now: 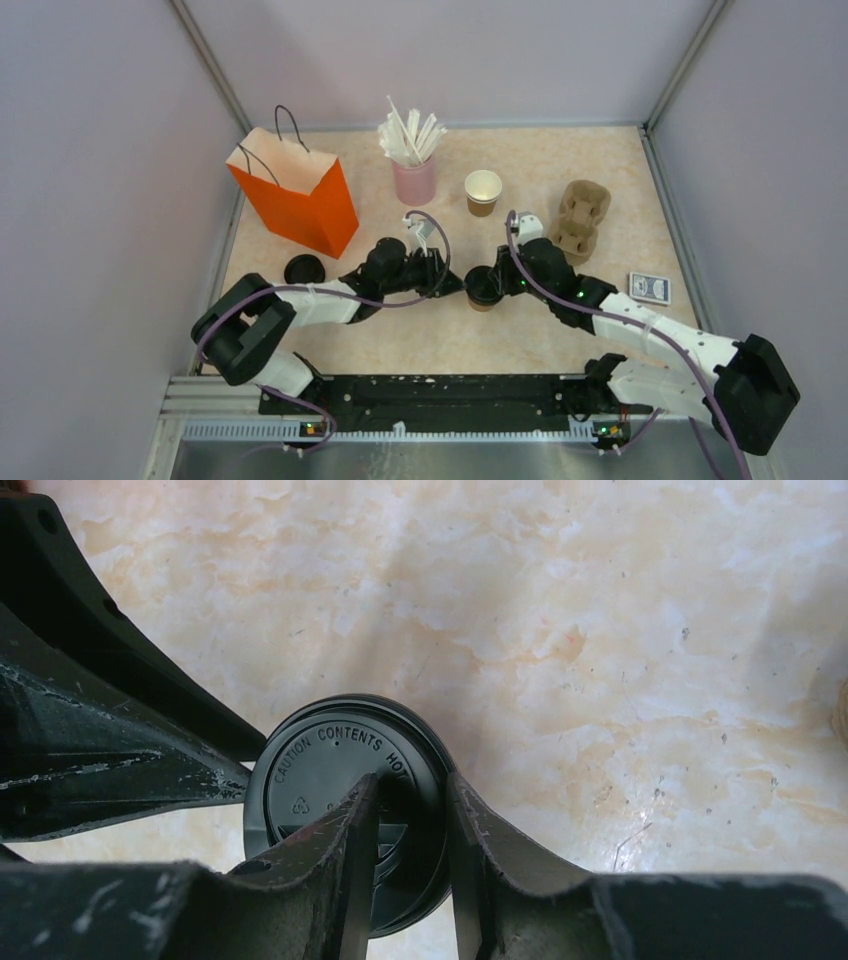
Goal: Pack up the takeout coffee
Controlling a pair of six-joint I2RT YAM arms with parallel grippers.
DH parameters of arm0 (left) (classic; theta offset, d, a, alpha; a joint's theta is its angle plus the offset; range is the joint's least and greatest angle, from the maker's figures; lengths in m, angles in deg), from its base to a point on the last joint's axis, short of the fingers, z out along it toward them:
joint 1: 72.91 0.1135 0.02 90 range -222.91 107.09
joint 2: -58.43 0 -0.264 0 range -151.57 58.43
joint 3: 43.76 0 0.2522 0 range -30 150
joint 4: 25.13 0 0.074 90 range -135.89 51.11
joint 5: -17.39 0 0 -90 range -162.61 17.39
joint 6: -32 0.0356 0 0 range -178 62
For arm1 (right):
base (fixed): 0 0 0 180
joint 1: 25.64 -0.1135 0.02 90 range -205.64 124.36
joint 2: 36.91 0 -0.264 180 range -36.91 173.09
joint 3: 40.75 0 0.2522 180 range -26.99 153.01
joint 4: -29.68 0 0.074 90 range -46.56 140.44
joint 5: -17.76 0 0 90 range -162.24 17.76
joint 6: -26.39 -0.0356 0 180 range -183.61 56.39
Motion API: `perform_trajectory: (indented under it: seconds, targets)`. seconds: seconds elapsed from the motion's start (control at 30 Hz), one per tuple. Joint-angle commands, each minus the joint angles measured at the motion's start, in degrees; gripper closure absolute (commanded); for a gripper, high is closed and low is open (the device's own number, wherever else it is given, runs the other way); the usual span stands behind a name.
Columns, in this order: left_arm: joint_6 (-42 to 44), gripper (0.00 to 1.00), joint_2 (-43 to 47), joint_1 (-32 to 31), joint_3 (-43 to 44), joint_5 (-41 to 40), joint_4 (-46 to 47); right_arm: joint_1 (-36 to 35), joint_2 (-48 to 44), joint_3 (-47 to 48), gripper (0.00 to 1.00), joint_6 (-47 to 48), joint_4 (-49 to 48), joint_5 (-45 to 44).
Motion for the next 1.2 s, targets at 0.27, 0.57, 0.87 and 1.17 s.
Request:
perform_trajectory:
  seconds: [0.27,0.57,0.87,1.17]
  targets:
    - [1.88,0.67,-8.99,0.08,-2.70,-7.49,-11.51,-0.41,3.75,-6.65,0.73,-3.64,3.14,5.64]
    - [4.15,0.57,2.93,0.20,3.11,-4.91,-17.27,-0.05,2.33,-2.05,0.74,-3.23,4.72,4.23]
    - [10.11,0.23,16.13,0.66,17.82,-10.63,-29.89,0.55,2.48,17.29,0.23,3.62,12.63,0.85]
    - [19.91,0.01,39.18,0.66,13.48,-27.10,-36.99,-1.84,7.26,17.31,0.12,4.85,17.32,1.68]
